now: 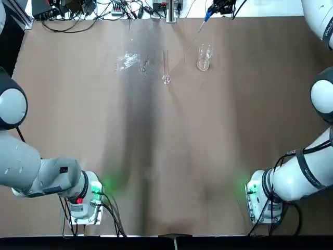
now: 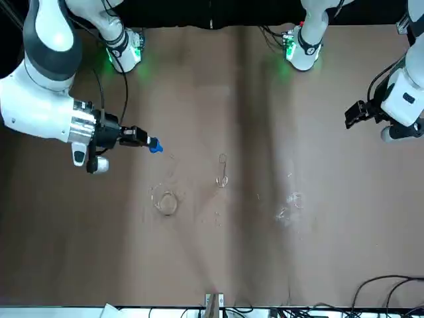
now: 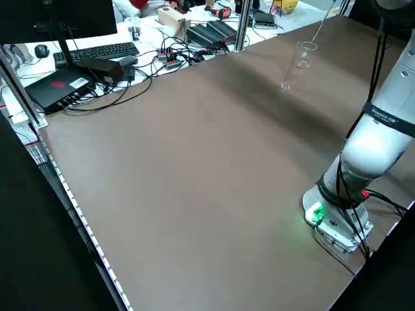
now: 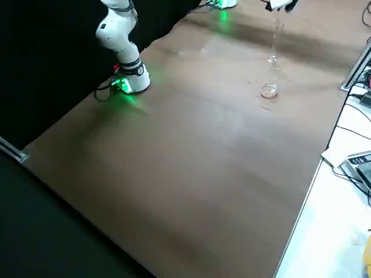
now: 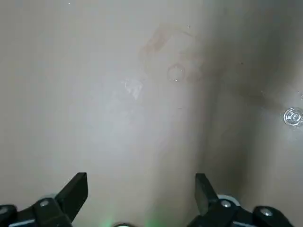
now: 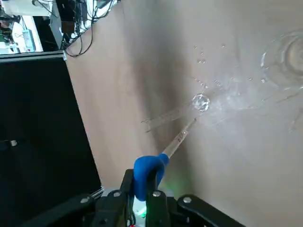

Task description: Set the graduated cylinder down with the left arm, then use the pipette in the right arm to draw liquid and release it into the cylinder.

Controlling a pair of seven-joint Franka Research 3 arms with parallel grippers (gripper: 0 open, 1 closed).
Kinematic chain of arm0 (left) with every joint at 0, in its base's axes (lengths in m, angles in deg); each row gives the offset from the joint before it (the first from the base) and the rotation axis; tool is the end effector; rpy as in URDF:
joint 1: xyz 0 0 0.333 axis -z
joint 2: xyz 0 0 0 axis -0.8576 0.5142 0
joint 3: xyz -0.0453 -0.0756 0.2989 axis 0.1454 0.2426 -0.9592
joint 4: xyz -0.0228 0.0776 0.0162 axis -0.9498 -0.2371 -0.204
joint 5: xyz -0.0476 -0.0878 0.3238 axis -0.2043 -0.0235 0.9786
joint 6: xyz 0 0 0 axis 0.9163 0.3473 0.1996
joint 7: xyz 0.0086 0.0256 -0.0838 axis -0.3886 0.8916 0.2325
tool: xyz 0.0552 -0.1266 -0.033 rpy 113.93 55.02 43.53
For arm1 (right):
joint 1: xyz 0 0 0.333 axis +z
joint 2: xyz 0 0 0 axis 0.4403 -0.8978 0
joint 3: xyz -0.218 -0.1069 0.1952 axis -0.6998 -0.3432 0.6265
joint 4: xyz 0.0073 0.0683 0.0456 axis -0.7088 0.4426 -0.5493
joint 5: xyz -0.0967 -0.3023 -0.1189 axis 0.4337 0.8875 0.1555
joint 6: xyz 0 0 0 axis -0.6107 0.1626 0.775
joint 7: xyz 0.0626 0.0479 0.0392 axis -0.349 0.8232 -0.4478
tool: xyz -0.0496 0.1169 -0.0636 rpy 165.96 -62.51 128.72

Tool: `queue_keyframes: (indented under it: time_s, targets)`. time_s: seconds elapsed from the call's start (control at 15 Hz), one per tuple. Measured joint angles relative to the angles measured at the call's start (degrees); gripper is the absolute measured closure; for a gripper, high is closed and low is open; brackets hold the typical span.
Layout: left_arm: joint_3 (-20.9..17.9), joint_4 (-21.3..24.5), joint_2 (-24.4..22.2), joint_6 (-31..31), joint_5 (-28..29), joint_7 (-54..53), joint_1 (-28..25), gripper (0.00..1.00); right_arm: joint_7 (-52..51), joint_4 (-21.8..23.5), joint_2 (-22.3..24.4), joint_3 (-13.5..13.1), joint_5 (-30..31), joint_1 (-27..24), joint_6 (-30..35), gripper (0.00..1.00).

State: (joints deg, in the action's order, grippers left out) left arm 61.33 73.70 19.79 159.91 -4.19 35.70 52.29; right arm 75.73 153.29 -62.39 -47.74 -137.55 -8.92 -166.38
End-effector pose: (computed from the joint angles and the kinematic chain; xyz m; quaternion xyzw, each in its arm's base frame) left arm 0.5039 -0.0644 0.5747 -0.9978 -0.0575 0.0271 0.0193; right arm 0.5437 0.2304 0.5172 -0.9055 0.0754 0.0676 0.4121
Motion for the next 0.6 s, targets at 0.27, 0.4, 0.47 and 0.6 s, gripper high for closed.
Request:
queue_keyframes:
  time_s: [0.27, 0.4, 0.47, 0.6]
  targets:
    - [0.01, -0.02, 0.00, 0.04, 0.01, 0.00, 0.00, 0.00, 2.38, -1.09, 0.30, 0.03, -0.59, 1.80, -0.03, 0.86]
    - [0.00, -0.03, 0.00, 0.06, 0.01, 0.00, -0.01, 0.00, 3.24, -1.41, 0.30, 0.04, -0.62, 2.62, -0.12, 0.86]
    - [-0.04, -0.03, 0.00, 0.07, 0.01, 0.00, -0.02, 0.00, 3.42, -1.53, 0.30, 0.04, -0.75, 2.96, -0.13, 0.86]
    - [-0.19, -0.05, 0.00, 0.08, 0.01, 0.00, -0.04, 0.00, 3.50, -1.72, 0.30, 0.04, -2.41, 3.51, -0.16, 0.86]
